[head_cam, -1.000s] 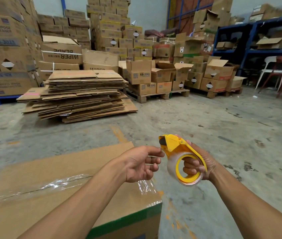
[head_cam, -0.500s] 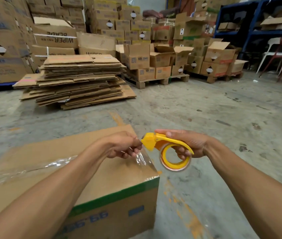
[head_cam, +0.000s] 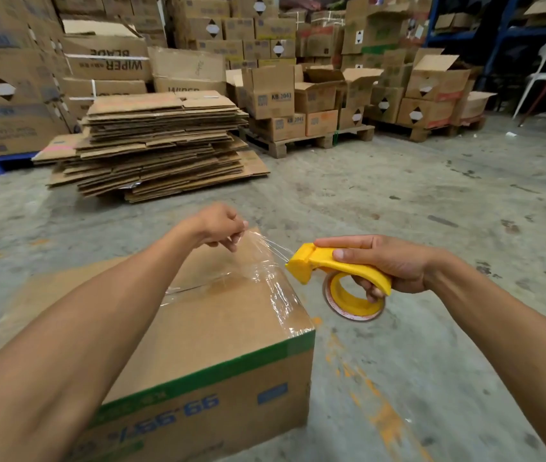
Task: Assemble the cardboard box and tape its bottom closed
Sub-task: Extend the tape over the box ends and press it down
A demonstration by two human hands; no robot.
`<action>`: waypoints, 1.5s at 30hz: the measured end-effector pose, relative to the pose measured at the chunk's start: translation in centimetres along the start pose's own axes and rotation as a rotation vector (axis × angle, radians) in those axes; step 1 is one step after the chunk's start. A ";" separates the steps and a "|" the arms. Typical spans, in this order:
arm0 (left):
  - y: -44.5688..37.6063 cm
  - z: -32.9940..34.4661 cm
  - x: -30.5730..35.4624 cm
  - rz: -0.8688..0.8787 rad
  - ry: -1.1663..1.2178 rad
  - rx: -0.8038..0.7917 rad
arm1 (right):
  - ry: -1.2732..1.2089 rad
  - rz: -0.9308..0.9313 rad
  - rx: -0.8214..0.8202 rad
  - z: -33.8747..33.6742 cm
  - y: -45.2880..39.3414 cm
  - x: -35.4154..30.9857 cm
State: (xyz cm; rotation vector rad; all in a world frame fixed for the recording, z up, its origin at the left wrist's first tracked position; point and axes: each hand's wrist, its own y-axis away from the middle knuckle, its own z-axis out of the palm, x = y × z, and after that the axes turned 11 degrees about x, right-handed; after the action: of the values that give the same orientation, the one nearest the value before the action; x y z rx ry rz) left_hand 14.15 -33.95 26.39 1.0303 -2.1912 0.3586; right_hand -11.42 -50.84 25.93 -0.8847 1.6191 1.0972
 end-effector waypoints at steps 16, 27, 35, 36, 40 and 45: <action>-0.9 2.1 2.3 -0.053 0.475 -0.147 | -0.201 -0.073 0.055 -3.8 2.2 0.9; -1.8 1.3 1.2 -0.185 0.286 -0.211 | -0.085 -0.035 0.080 -2.7 2.7 -0.1; -4.9 0.9 -0.5 -0.091 0.116 0.142 | 0.040 0.022 0.143 0.9 3.5 0.4; -5.2 0.3 -1.5 -0.097 0.097 0.213 | 0.064 0.047 0.156 0.6 4.3 0.8; -6.6 0.2 -3.8 -0.005 0.092 0.262 | 0.047 0.098 0.193 0.8 6.5 1.6; -10.3 2.5 -3.7 -0.024 0.077 0.393 | 0.032 0.049 0.306 4.3 5.1 -1.4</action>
State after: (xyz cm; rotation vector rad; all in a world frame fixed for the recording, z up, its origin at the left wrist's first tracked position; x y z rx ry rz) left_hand 22.49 -39.81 21.65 1.2251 -2.0821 0.8279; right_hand -14.32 -45.05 27.89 -0.6661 1.7848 0.8416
